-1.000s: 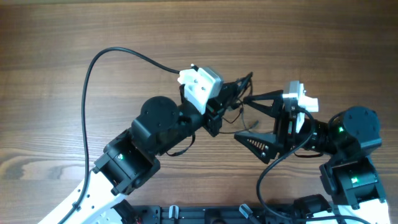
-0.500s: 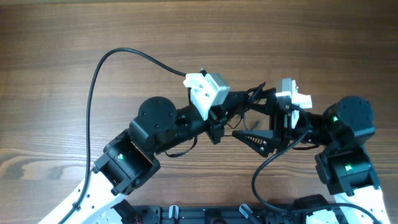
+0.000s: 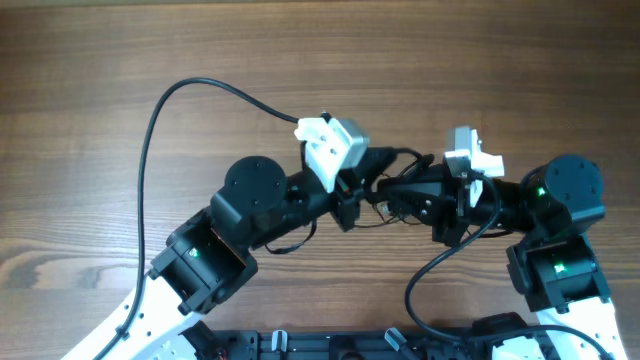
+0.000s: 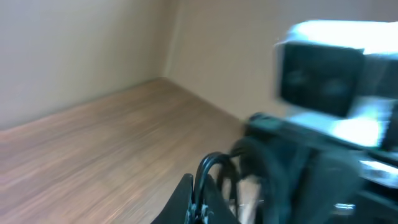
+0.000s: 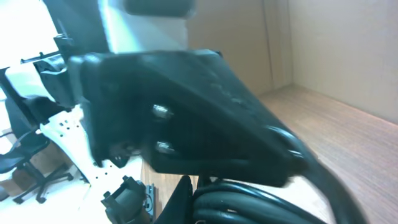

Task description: Untangle cables

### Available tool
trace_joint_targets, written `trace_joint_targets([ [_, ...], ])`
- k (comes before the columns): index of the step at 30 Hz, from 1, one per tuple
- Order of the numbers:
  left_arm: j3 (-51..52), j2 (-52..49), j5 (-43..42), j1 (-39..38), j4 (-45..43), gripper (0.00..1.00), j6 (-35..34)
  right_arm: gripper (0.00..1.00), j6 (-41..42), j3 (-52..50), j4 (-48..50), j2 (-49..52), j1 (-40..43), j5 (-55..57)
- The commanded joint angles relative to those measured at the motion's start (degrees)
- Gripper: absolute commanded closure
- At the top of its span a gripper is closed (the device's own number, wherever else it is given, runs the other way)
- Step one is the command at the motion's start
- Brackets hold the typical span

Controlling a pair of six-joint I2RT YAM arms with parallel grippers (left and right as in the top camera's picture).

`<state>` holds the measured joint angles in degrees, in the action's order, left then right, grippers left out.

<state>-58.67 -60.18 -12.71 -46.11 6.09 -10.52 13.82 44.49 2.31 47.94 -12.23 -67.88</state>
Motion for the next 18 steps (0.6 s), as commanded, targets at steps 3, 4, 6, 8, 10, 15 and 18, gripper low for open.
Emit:
trace_joint_targets([
  [3,-0.9,0.1,26.6,0.3,5.5,0.96,-8.3,0.96,-0.1,0.1,2.2,-0.3,-0.3,-3.4],
  [4,-0.9,0.1,29.3,0.3,6.6,0.96,-8.8,0.96,-0.1,0.1,2.9,-0.5,-0.3,-3.4],
  [6,-0.9,0.2,34.3,0.3,8.5,0.96,-10.6,0.96,0.8,0.1,4.6,-0.6,-0.3,-3.3],
  [8,-0.9,0.4,38.6,0.3,10.0,0.96,-12.3,0.96,2.1,0.1,6.1,-0.6,-0.1,-2.9],
  [10,-0.9,0.9,43.3,0.4,11.2,0.96,-14.6,0.96,3.0,0.1,6.7,-0.6,0.4,-2.7],
  [15,-0.9,2.8,47.1,2.5,12.7,0.96,-19.0,0.96,5.9,0.1,6.6,-0.6,2.7,-2.8],
  [18,-0.9,4.7,47.1,5.4,13.0,0.96,-21.0,0.96,6.3,0.1,6.5,-0.6,3.9,-4.0],
])
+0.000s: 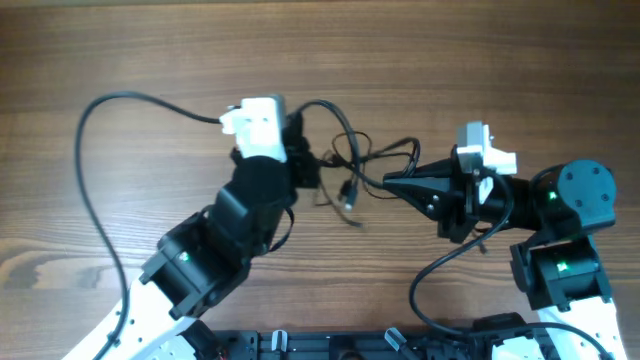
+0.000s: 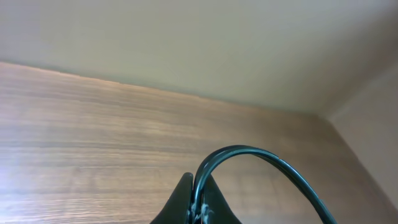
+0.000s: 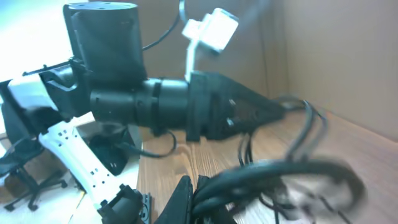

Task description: Untangle cables

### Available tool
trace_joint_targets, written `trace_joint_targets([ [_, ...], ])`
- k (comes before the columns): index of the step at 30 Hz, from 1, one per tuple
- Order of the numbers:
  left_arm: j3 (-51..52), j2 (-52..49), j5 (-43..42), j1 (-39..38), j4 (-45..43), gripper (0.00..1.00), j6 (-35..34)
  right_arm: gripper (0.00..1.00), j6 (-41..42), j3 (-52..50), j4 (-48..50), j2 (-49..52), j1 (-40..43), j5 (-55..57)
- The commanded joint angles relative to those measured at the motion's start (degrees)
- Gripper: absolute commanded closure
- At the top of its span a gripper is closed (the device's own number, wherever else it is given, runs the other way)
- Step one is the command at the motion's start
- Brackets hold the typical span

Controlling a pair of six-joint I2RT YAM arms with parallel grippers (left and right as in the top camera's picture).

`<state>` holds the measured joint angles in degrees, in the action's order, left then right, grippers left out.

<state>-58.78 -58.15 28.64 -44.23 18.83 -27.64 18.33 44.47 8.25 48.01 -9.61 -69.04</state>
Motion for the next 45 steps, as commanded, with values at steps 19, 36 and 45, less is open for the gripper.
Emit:
trace_joint_targets([
  [19,-0.8,11.4,5.7,7.8,-5.9,0.96,11.1,0.96,-0.4,0.1,-19.8,3.2,1.4,4.6],
  [36,-0.8,11.6,5.7,7.8,-7.6,0.96,15.5,0.68,-1.3,0.1,-42.5,6.4,1.4,42.2],
  [45,-0.8,11.5,5.0,7.8,-7.5,0.96,15.5,0.48,-9.3,0.1,-43.8,6.4,1.4,33.6],
])
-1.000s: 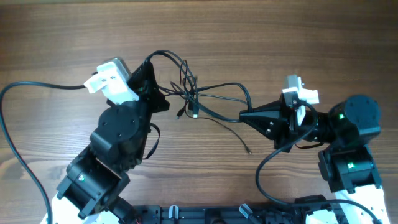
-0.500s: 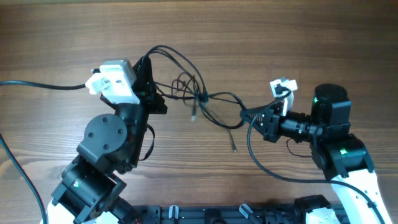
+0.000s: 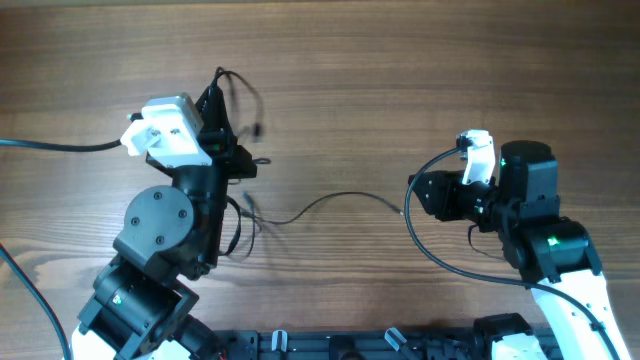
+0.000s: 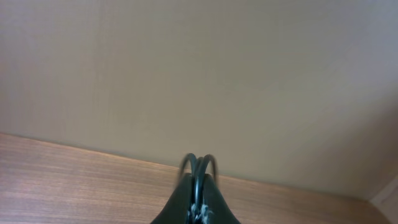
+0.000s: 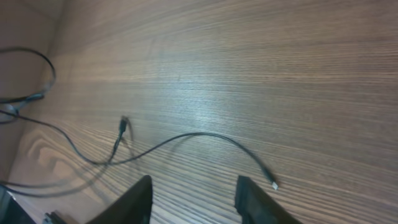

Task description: Untangle cables

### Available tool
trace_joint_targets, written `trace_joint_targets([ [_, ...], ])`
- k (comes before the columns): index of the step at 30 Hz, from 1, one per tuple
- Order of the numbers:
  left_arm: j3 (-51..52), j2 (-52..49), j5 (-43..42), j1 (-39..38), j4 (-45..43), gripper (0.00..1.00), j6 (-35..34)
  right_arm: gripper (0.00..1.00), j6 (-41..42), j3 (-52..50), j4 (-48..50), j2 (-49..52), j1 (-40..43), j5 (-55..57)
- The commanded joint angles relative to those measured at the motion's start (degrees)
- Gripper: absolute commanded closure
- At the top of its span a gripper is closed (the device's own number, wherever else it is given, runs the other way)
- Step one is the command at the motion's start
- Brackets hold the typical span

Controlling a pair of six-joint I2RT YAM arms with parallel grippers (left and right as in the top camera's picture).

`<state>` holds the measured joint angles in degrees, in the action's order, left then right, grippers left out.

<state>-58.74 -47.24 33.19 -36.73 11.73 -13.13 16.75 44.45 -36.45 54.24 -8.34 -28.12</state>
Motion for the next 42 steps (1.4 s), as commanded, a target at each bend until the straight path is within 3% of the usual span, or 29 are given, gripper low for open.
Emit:
trace_joint_targets([
  [1,-0.9,0.6,-0.4,0.3,-0.4,0.96,1.0,0.45,-9.0,0.1,1.3,0.2,0.2,-9.6],
  [11,-0.9,0.4,-12.0,0.3,-1.6,0.96,1.0,0.32,-13.5,0.1,12.0,0.2,0.2,-34.1],
  [18,-0.9,-1.0,-13.1,0.3,-16.9,0.96,0.5,0.23,-8.8,0.1,19.5,0.2,0.2,-35.5],
  [23,-0.9,-3.2,-20.2,0.3,-24.2,0.96,-11.6,0.13,-3.1,0.1,29.3,0.2,0.2,-42.1],
  [25,-0.9,-5.0,-25.7,0.3,-25.6,0.96,-16.6,0.0,-0.6,0.1,34.6,0.2,0.2,-42.1],
  [32,-0.9,-13.0,-43.3,0.1,-32.5,0.96,-26.5,0.0,-0.3,0.1,45.0,0.2,0.2,-39.3],
  [42,-0.9,-19.3,-44.1,-5.8,-39.4,0.96,-27.9,0.0,-2.0,0.1,49.8,0.2,-0.1,-44.4],
])
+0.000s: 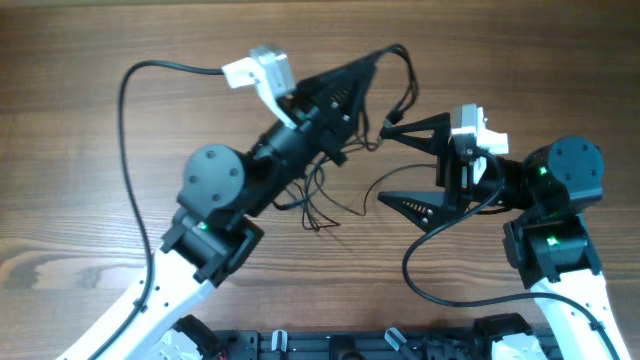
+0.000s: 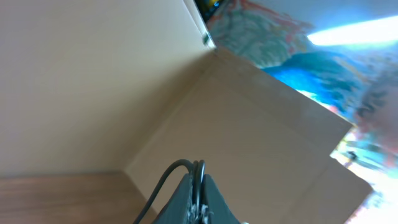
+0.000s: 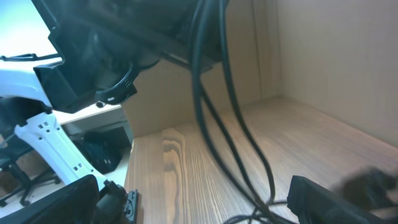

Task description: Untangle cables

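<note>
Thin black cables (image 1: pixel 318 205) hang in a loose tangle from my left gripper (image 1: pixel 372 58), which is raised at the upper middle and shut on a black loop (image 1: pixel 404 70). In the left wrist view the fingers (image 2: pixel 198 186) pinch that loop (image 2: pixel 196 165) tight. My right gripper (image 1: pixel 382 163) stands wide open just right of the hanging strands, pointing left. In the right wrist view several black strands (image 3: pixel 208 106) drop between its spread fingers (image 3: pixel 323 199), touching neither.
The wooden table (image 1: pixel 80 60) runs under everything. The left arm's own supply cable (image 1: pixel 125 150) arcs over the left side, and the right arm's (image 1: pixel 410 275) loops at the front. A black rig edge (image 1: pixel 330 345) lines the near side.
My left gripper has moved from the upper left to the upper middle, still shut on its cable. The thin cable that lay on the table now hangs up. The right gripper stays open, spread wider.
Both grippers were shut on the bundle close together in the middle. Then they stood apart with cables stretched between them. Later the right was open, one thin cable lay on the table and the left held a loop far left. Now the left holds the cables beside the open right.
</note>
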### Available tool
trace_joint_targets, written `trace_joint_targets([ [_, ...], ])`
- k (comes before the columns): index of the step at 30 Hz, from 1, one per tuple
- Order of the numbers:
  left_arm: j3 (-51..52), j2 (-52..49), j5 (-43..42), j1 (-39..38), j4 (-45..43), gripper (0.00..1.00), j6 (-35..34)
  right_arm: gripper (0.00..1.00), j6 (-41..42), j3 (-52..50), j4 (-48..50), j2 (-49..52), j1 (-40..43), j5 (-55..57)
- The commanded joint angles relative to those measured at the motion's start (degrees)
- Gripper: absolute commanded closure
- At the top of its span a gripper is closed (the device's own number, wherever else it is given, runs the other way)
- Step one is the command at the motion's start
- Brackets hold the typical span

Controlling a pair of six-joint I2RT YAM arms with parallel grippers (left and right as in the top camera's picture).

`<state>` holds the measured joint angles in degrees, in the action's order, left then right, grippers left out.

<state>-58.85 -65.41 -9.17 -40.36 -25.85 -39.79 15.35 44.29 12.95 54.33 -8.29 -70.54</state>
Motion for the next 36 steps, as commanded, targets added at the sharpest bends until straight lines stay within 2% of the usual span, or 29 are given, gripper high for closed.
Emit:
trace_joint_targets([
  [1,-0.7,-1.7,-1.7,-3.1,-2.3,0.96,-1.2,0.0,-0.6,0.3,0.4,0.1,-0.2,-2.0],
  [10,-0.7,-4.7,-1.7,-8.7,-7.2,0.96,-1.2,0.02,-1.9,0.3,-0.2,3.6,-0.2,-2.0],
  [14,-0.7,-4.7,-1.7,-9.0,-11.9,0.96,-1.2,0.35,-1.9,0.3,-0.6,8.4,-0.2,-2.0],
  [15,-0.7,-4.7,-1.7,-9.0,-13.4,0.96,-1.2,0.48,-1.8,0.3,-0.7,9.7,-0.2,-2.0],
  [16,-0.7,-4.7,-1.7,-8.9,-14.5,0.96,-1.2,0.54,-1.8,0.3,-0.8,11.6,-0.2,-2.0],
  [25,-0.7,-2.9,-1.7,-6.5,-21.1,0.96,-1.0,0.6,-2.0,0.3,-7.4,23.4,-0.1,7.1],
  [29,-0.7,-0.4,-1.7,-4.5,-21.6,0.96,-1.0,0.66,-4.5,0.3,-10.9,26.2,-0.1,10.4],
  [32,-0.7,1.4,-1.7,-2.3,-21.5,0.96,-1.0,0.66,-4.9,0.3,-13.4,26.8,-0.1,11.9],
  [34,-0.7,2.2,-1.7,-1.2,-21.1,0.96,-1.0,0.6,-4.8,0.3,-13.5,26.7,-0.1,11.8],
  [36,-0.7,2.7,-1.7,-0.6,-20.5,0.96,-1.0,0.44,-4.7,0.3,-13.5,26.7,-0.1,11.6],
])
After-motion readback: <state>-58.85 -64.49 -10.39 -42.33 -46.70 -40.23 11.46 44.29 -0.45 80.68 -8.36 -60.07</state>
